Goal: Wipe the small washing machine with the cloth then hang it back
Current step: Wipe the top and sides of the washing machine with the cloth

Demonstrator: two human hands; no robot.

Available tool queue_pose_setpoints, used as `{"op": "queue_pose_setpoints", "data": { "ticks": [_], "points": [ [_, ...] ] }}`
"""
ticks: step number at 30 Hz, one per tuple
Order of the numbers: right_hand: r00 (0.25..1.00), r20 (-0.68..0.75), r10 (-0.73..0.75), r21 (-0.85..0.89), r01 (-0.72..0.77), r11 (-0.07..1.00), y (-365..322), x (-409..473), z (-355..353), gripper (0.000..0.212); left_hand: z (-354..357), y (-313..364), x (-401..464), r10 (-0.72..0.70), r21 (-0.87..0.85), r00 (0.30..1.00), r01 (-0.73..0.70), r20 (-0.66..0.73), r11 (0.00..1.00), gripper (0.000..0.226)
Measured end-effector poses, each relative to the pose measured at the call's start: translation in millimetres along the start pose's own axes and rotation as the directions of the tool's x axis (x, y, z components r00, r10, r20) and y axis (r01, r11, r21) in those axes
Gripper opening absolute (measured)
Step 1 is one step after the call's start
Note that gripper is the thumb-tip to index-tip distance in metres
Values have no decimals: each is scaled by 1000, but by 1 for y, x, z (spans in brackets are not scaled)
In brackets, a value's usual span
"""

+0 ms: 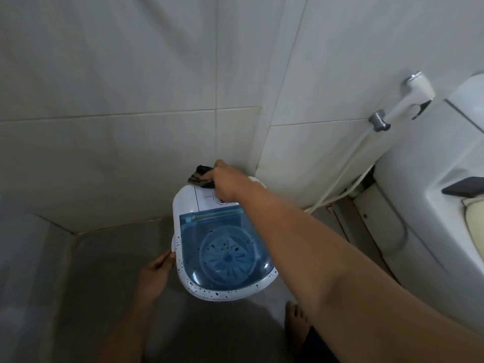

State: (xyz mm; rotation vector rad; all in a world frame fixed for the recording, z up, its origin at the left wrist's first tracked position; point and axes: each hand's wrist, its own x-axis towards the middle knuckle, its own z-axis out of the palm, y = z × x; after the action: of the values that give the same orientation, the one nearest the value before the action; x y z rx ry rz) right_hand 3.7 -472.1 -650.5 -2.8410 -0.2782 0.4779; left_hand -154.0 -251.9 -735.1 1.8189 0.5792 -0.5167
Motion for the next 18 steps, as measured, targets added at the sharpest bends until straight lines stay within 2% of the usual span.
{"op": "queue_pose_setpoints", "data": {
  "ticks": [4, 7, 11, 13, 16, 18],
  "points": [
    [983, -139, 120, 128, -103, 986, 45, -26, 17, 56, -3, 1, -3, -31, 19, 1000, 31, -2, 999, 40],
    [952, -218, 215, 173, -179, 968, 77, -54, 31, 64, -5, 4, -7, -21, 42, 1000, 21, -1, 999, 39],
    [973, -196, 122, 30, -119, 992, 84, -103, 53, 70, -3, 9, -12, -16, -4, 1000, 16, -4, 1000, 39],
    [989, -123, 84, 28, -81, 996, 88, -118, 60, 69, -2, 10, -12, -11, -11, 1000, 11, -6, 1000, 39],
    [996, -33, 79, 246, -69, 967, 96, -118, 33, 61, -1, 9, -11, -12, 3, 1000, 12, -26, 1000, 40],
    [972, -172, 158, 326, -95, 941, 102, -106, 4, 58, 0, 9, -10, -13, 4, 999, 13, -31, 1000, 41]
  ]
}}
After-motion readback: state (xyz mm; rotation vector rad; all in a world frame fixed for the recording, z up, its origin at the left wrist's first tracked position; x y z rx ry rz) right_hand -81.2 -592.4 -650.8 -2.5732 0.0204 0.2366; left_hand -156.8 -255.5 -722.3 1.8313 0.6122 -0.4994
